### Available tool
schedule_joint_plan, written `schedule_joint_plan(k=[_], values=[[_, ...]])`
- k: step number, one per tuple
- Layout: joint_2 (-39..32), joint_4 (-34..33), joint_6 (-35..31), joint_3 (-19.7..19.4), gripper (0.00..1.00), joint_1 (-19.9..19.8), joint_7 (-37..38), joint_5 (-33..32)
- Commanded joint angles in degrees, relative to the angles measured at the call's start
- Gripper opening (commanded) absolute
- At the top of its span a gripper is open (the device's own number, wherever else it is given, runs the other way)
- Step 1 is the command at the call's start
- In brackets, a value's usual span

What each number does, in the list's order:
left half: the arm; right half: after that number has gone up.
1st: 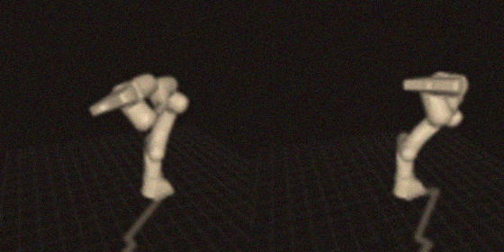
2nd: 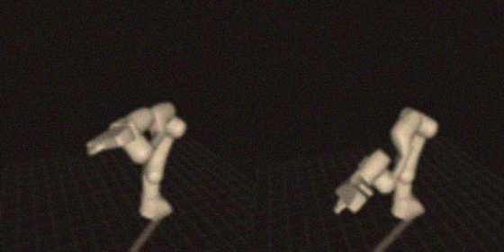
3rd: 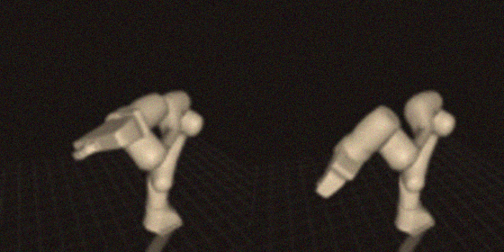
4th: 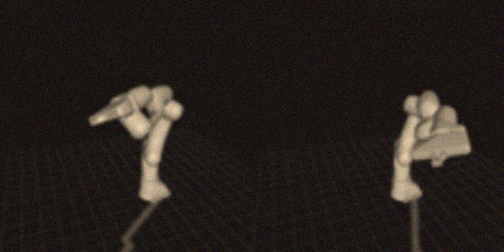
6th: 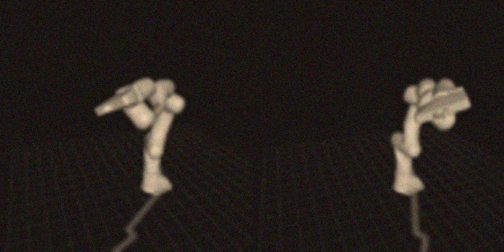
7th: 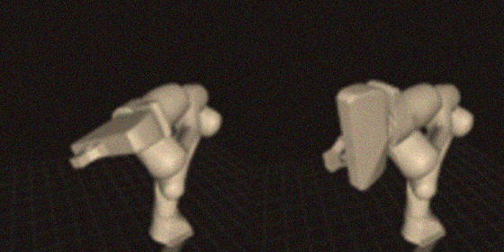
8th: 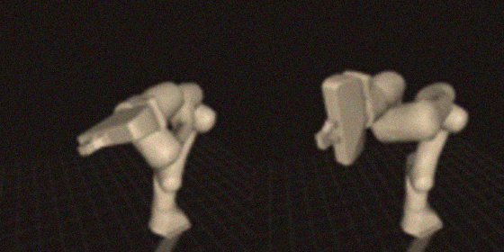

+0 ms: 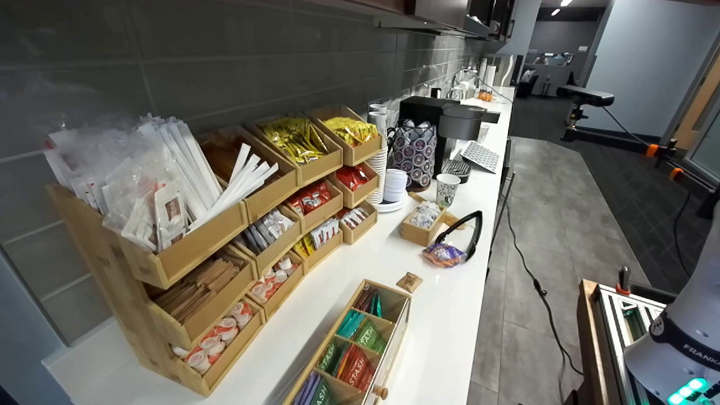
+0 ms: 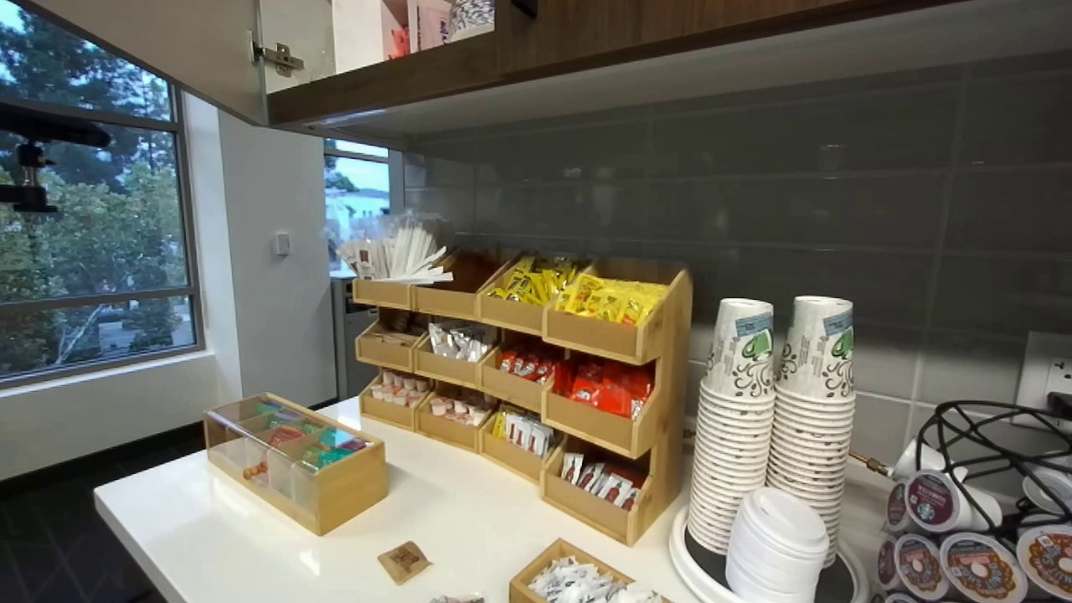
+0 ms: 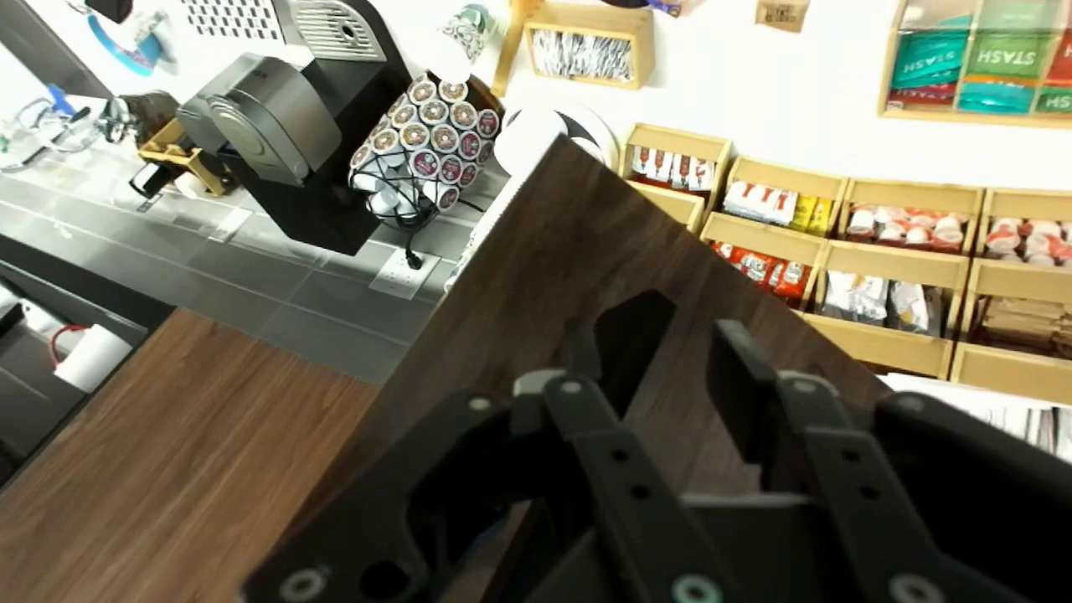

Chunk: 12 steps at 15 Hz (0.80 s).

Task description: Open the cabinet

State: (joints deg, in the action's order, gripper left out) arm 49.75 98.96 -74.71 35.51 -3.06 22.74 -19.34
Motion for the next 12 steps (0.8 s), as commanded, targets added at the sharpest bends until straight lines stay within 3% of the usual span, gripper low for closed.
schedule_joint_plan(k=[1, 5, 12], values=[[-9.09, -6.15, -5.20, 7.04, 0.71, -2.03, 0.20, -1.46], [-11.76, -8.82, -1.73, 11.44, 0.99, -4.54, 0.58, -5.35], [-13.91, -15.42, 8.31, 19.70, 1.00, -7.82, 1.02, -12.84]])
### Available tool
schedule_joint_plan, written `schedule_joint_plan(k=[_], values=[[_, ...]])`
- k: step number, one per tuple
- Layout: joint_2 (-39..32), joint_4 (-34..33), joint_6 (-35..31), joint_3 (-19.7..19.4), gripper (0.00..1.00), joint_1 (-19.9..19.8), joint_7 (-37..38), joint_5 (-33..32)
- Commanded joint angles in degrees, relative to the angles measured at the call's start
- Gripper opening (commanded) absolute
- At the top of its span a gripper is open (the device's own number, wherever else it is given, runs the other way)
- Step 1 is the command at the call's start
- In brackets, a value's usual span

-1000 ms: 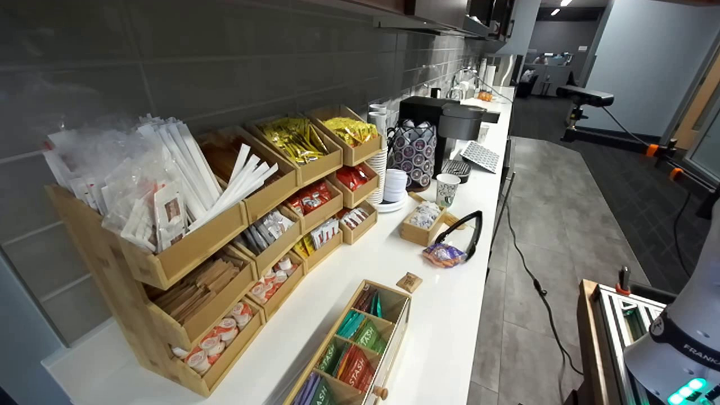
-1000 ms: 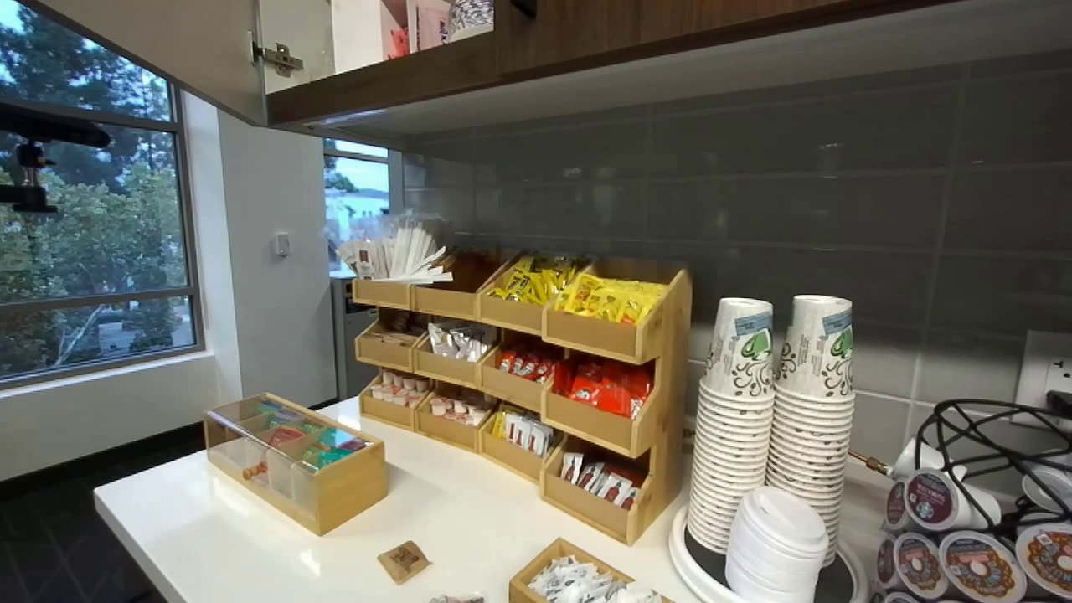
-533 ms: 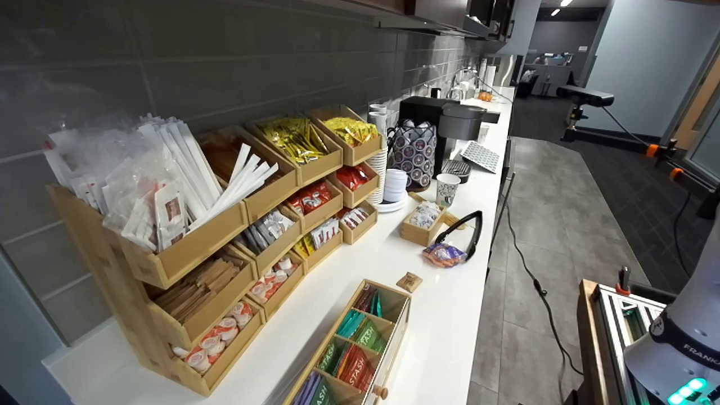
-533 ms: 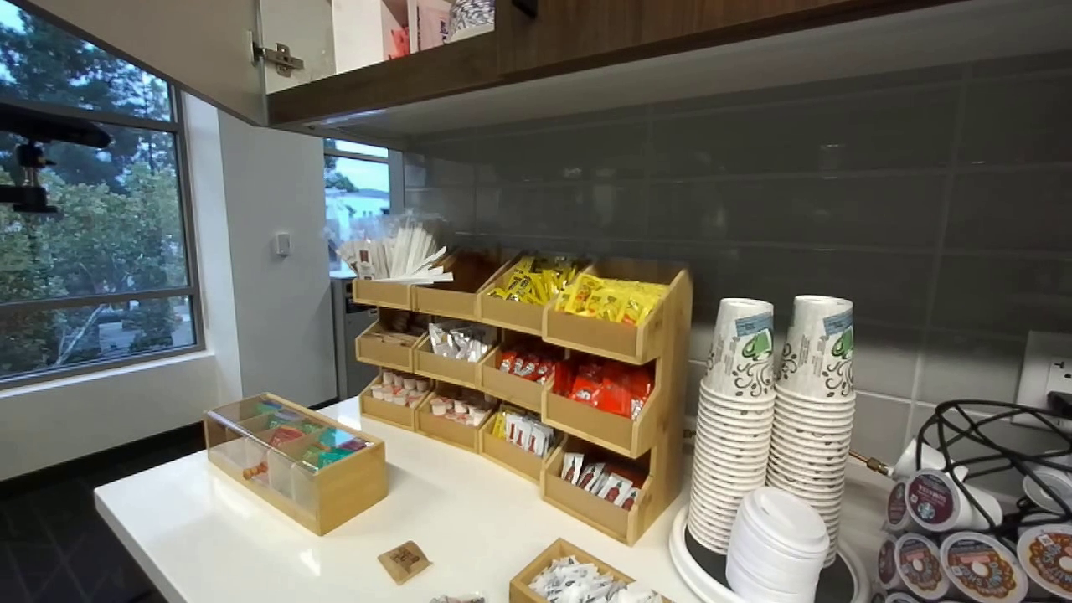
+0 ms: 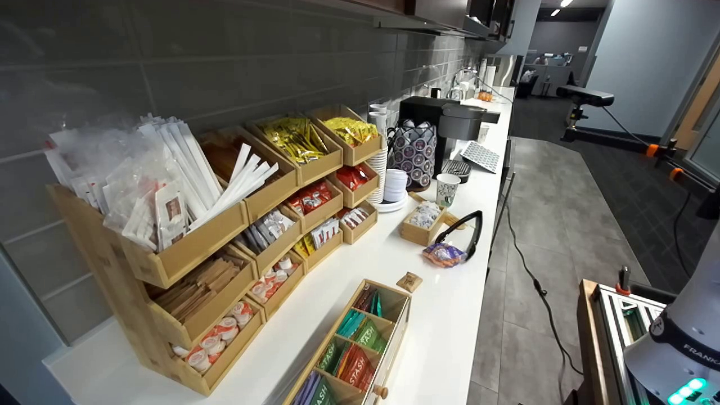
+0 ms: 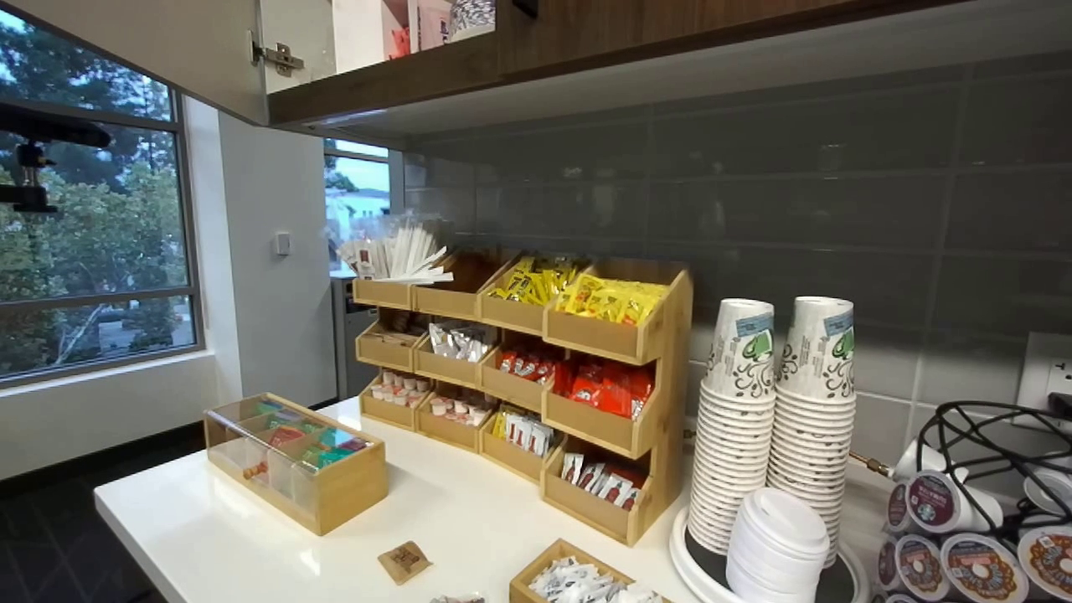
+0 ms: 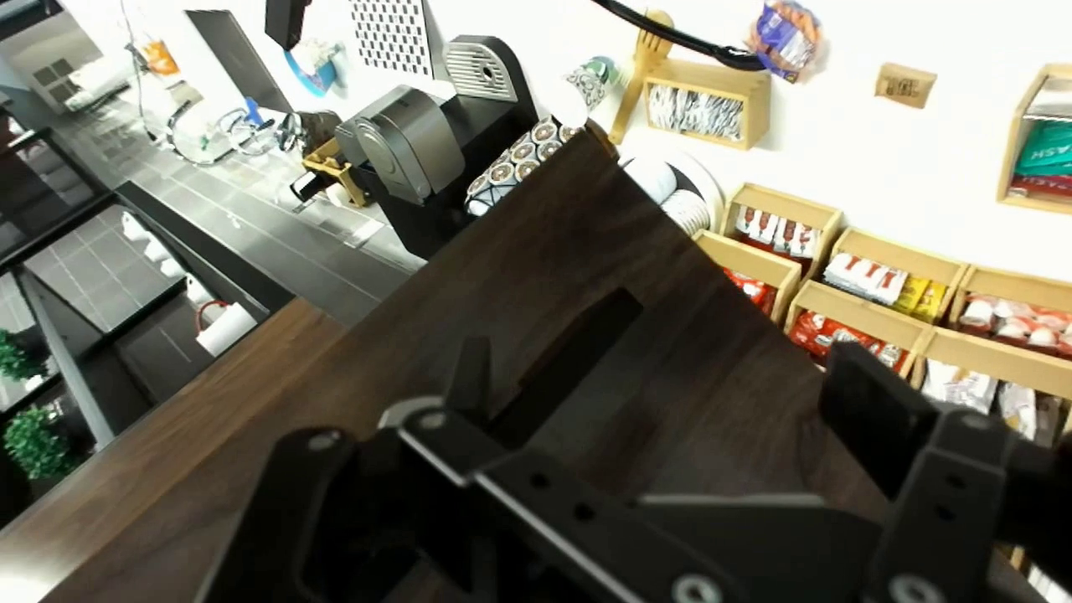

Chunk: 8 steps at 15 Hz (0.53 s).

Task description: Open the cabinet

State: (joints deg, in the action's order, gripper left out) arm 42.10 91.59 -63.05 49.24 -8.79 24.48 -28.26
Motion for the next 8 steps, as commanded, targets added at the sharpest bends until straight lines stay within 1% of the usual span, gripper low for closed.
schedule_joint_plan(k=[1, 4, 8], values=[[-6.03, -8.92, -2.68, 6.58, 1.00, -2.25, -1.05, -5.21], [-5.37, -10.46, -3.58, 7.29, 1.00, -2.09, -0.94, -8.73], [-4.99, -11.44, -6.20, 7.16, 1.00, -1.37, 0.63, -10.62]])
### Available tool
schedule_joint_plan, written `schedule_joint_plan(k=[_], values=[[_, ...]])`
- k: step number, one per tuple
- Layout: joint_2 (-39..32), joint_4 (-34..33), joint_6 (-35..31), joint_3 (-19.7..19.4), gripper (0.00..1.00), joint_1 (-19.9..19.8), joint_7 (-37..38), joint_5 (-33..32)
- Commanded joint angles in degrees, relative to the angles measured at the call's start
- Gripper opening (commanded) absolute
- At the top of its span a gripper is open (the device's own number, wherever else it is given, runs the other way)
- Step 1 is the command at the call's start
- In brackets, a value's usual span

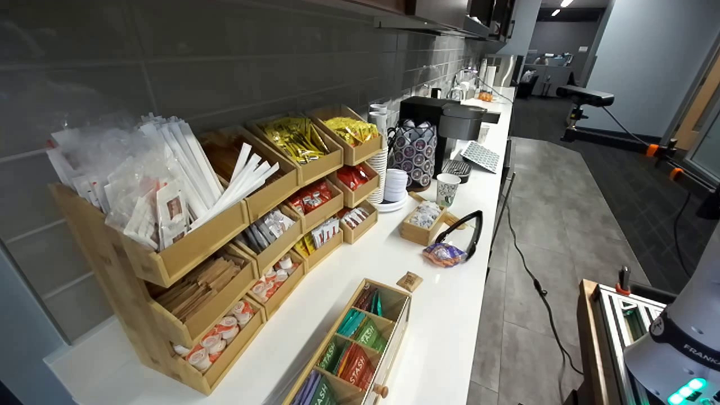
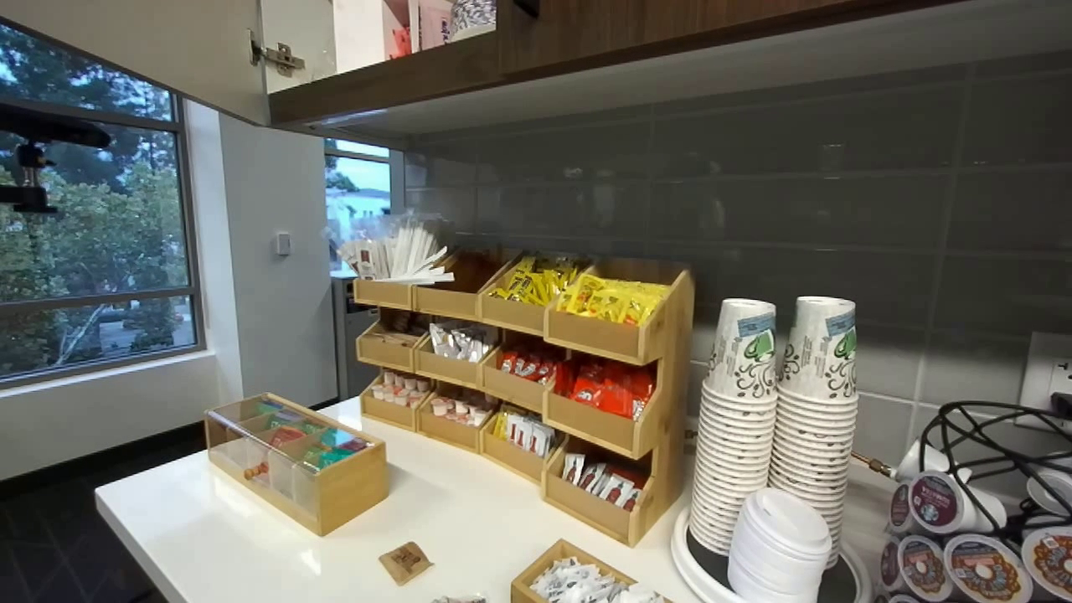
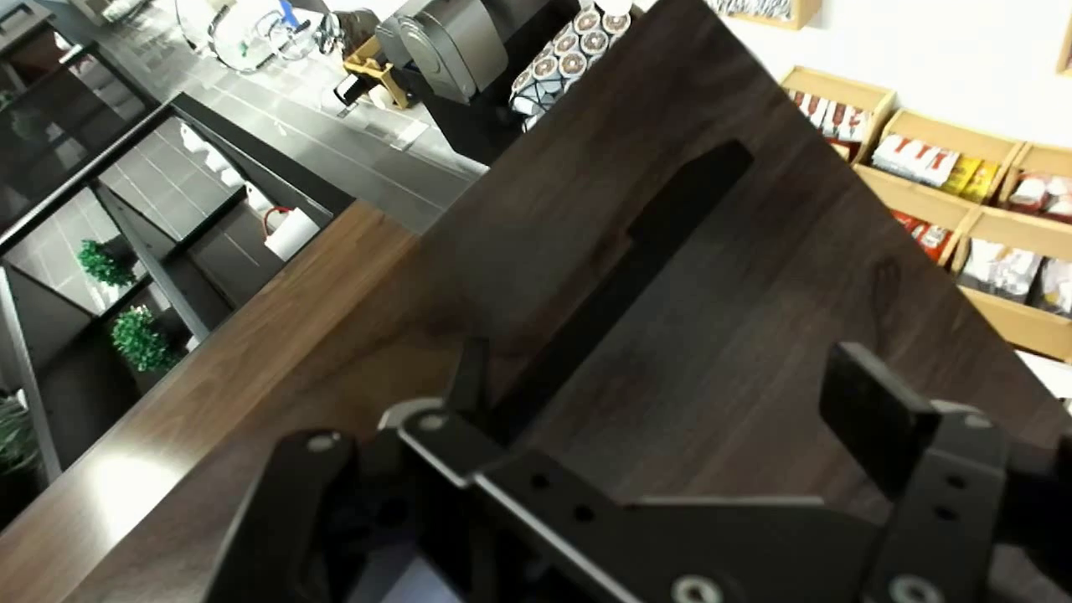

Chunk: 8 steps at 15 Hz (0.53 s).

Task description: Open the cabinet

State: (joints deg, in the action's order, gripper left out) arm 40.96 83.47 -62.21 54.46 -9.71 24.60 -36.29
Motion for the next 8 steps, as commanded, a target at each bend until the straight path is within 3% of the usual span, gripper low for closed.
schedule_joint_plan(k=[1, 8], values=[[-3.72, -3.59, -7.52, 1.89, 1.00, -0.49, 1.25, -2.57], [-0.64, -3.09, -9.81, 0.02, 1.00, 2.13, 6.40, -1.23]])
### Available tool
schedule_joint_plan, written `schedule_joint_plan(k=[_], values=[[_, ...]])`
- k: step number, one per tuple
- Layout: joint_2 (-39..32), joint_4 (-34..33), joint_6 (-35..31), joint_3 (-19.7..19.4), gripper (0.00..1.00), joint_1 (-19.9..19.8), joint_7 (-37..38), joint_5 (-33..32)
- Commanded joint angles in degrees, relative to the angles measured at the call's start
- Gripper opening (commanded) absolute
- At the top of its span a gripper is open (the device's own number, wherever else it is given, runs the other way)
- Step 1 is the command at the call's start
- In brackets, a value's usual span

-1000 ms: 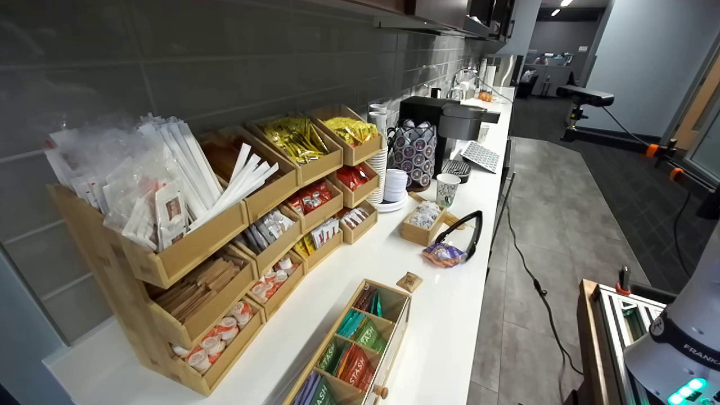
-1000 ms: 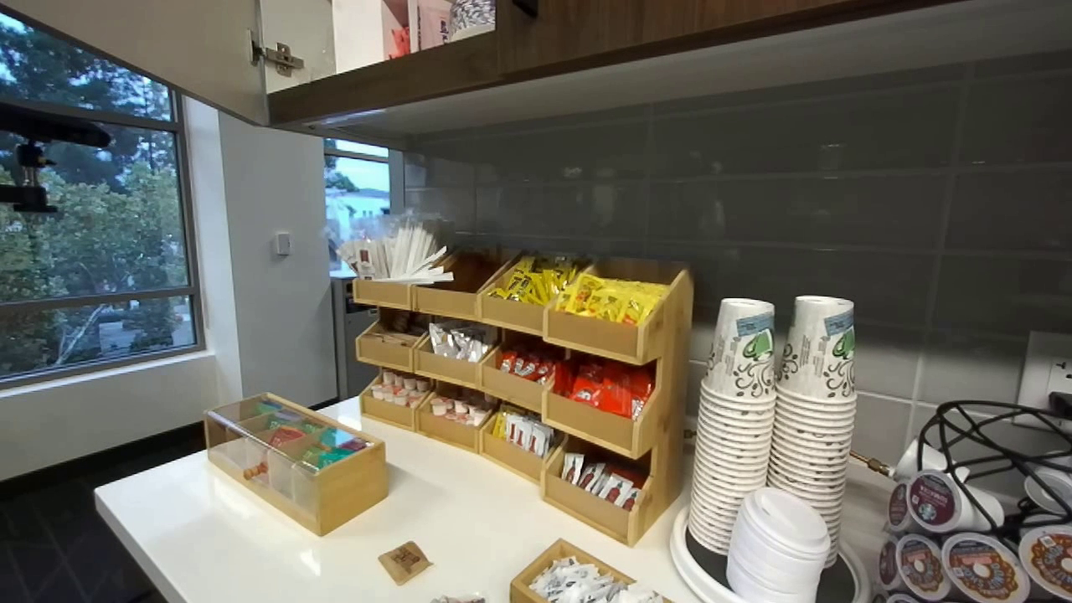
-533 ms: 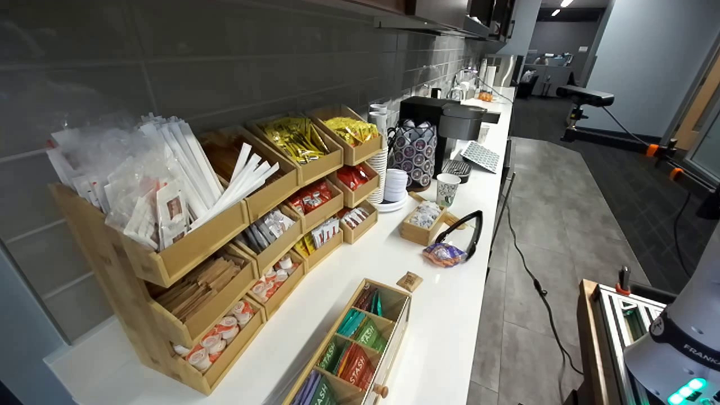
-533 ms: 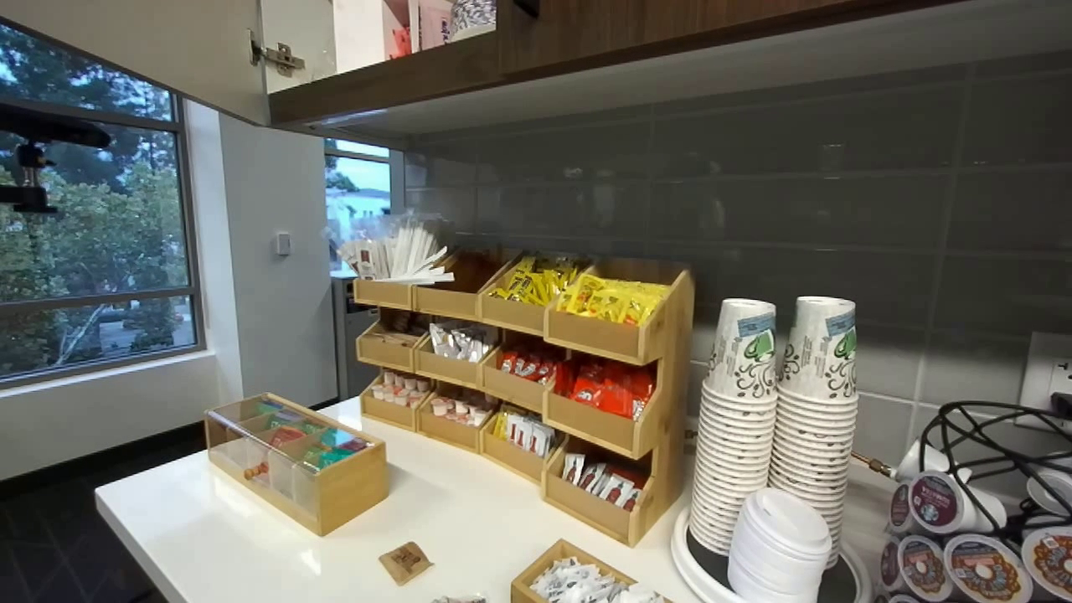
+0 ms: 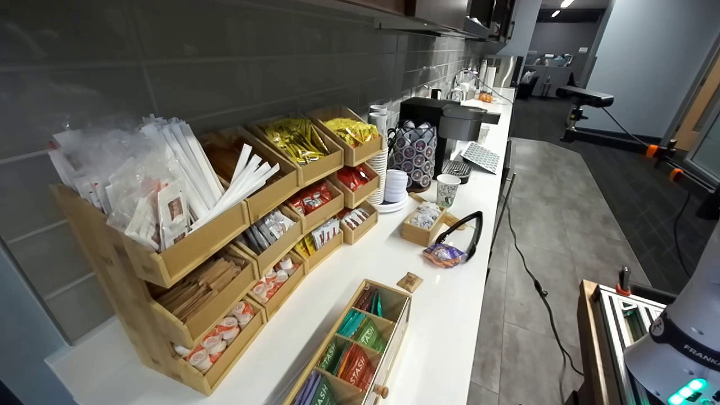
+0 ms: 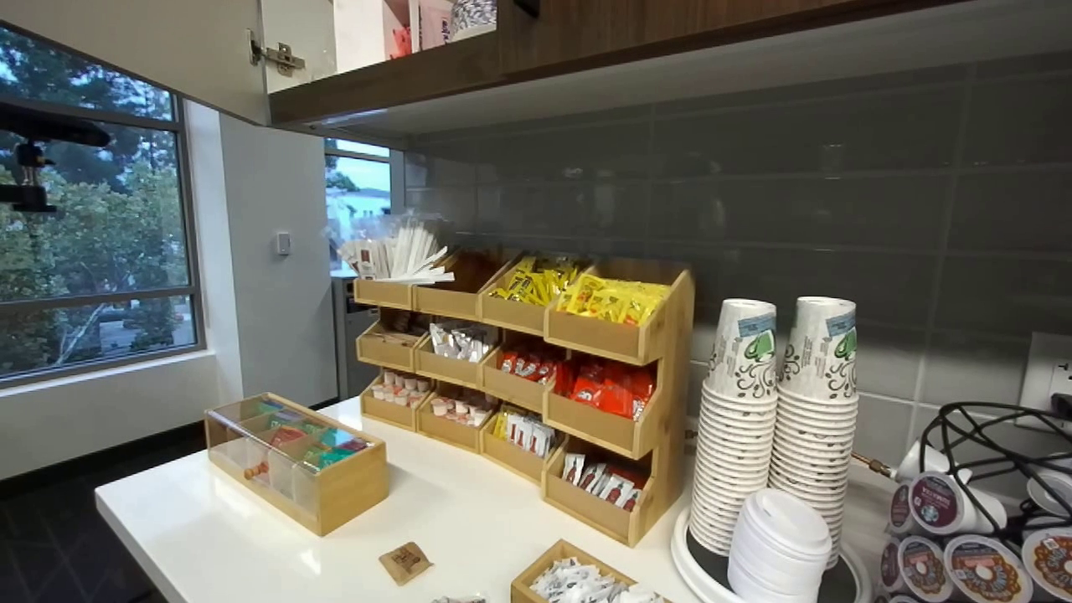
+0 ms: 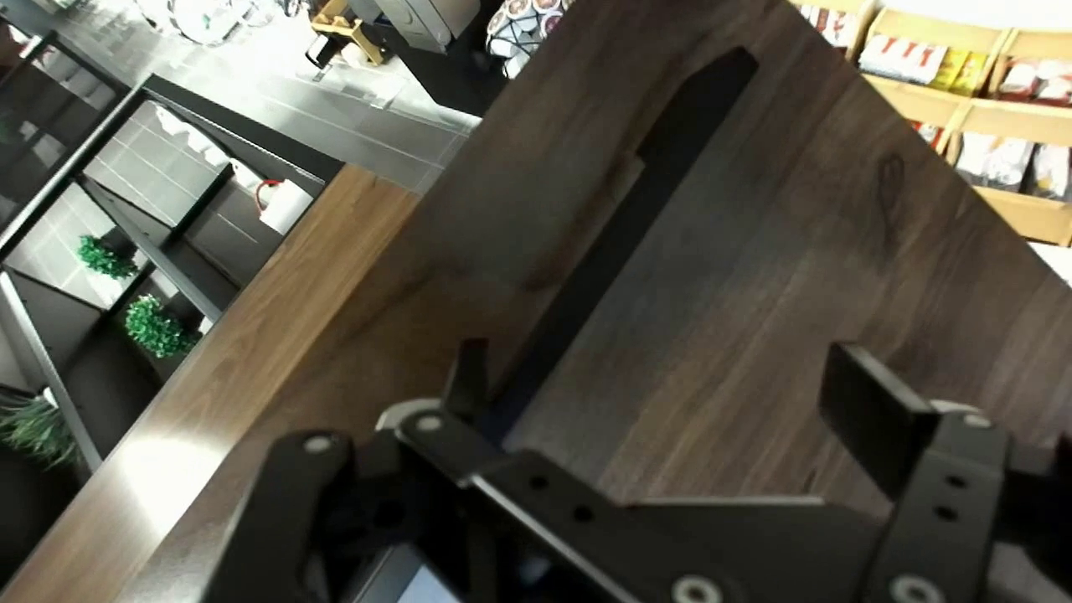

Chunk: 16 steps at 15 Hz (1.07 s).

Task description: Open the cabinet

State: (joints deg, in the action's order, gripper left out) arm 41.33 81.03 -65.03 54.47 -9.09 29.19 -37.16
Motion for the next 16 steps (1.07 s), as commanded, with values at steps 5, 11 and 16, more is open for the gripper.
schedule_joint_plan(k=[5, 11, 16], values=[[1.10, 1.99, -18.62, -3.84, 1.00, 4.82, 5.97, 2.29], [3.15, 3.77, -22.52, -6.32, 1.00, 6.36, 7.86, 3.78], [6.23, 1.80, -16.36, -5.64, 1.00, 3.88, 9.77, 6.08]])
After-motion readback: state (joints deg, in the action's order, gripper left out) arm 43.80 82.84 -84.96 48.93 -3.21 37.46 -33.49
